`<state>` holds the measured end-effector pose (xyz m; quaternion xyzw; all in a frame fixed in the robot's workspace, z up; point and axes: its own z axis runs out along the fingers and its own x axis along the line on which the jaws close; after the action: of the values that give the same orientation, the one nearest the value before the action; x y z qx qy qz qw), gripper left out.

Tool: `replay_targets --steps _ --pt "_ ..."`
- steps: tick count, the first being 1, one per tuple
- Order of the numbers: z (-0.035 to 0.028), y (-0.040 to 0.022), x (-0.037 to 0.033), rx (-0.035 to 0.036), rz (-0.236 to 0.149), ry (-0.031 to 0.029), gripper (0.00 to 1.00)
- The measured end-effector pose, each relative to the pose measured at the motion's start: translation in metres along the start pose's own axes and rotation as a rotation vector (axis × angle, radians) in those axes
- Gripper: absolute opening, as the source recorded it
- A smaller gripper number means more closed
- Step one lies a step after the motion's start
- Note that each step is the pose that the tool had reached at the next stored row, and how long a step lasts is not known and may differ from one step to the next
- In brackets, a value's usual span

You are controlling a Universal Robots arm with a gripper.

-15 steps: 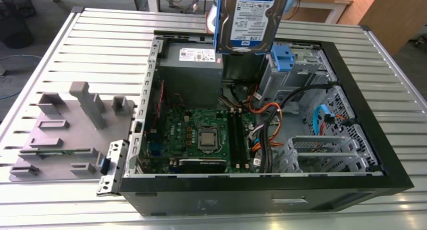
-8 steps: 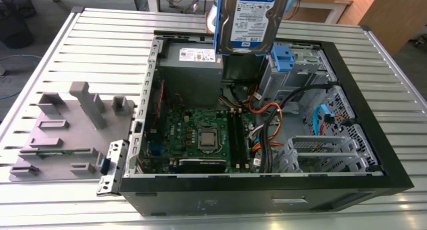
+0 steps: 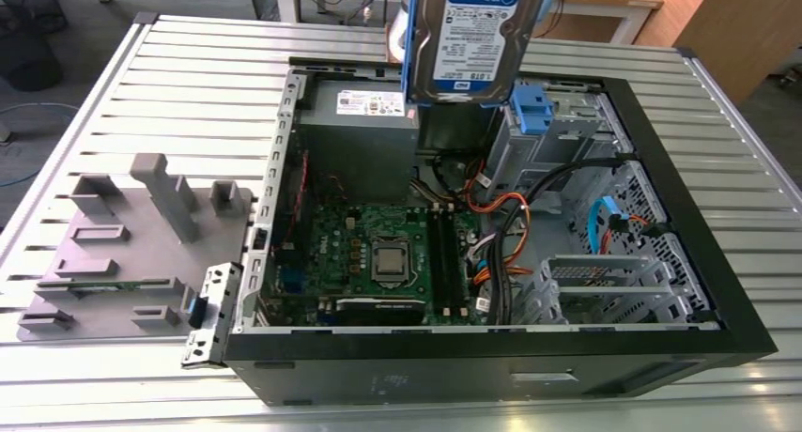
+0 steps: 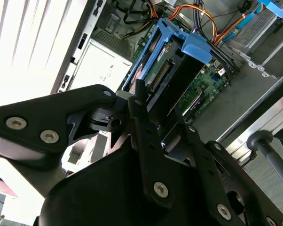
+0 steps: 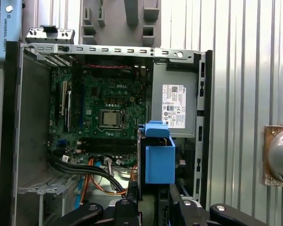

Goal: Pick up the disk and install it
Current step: 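Pick up the disk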

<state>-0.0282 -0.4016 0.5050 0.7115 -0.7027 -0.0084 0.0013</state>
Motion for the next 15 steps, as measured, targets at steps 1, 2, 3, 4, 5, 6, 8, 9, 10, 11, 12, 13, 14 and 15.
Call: replay_targets --steps 1,2,3,4,5,6,8,9,10,11,12,13,14,15 --pt "0.0000 0.0000 0.0004 0.0000 0.000 0.0005 0.35" --pt "0.0000 0.0000 0.0007 -0.0001 0.000 0.0010 0.35" --pt "0.0000 0.0000 0.0011 0.0000 0.000 0.0014 0.35" --pt "0.0000 0.0000 0.0015 0.0000 0.000 0.0019 0.35" --pt "0.0000 0.0000 0.0018 0.0000 0.000 0.0025 0.35" --pt "0.0000 0.0000 0.0022 -0.0001 0.000 0.0033 0.35" --pt "-0.0001 0.0000 0.0030 -0.0001 0.000 0.0046 0.35" --pt "-0.0001 0.0000 0.0034 -0.0001 0.000 0.0052 0.35" --pt "-0.0001 0.0000 0.0039 -0.0001 0.000 0.0058 0.35" --pt "-0.0001 0.0001 0.0044 -0.0001 0.000 0.0062 0.35" --pt "-0.0001 0.0001 0.0049 -0.0001 0.000 0.0066 0.35" --pt "-0.0001 0.0001 0.0053 -0.0001 0.000 0.0072 0.35" --pt "-0.0001 0.0001 0.0058 -0.0001 0.000 0.0077 0.35" --pt "-0.0001 0.0001 0.0063 -0.0001 0.000 0.0083 0.35"
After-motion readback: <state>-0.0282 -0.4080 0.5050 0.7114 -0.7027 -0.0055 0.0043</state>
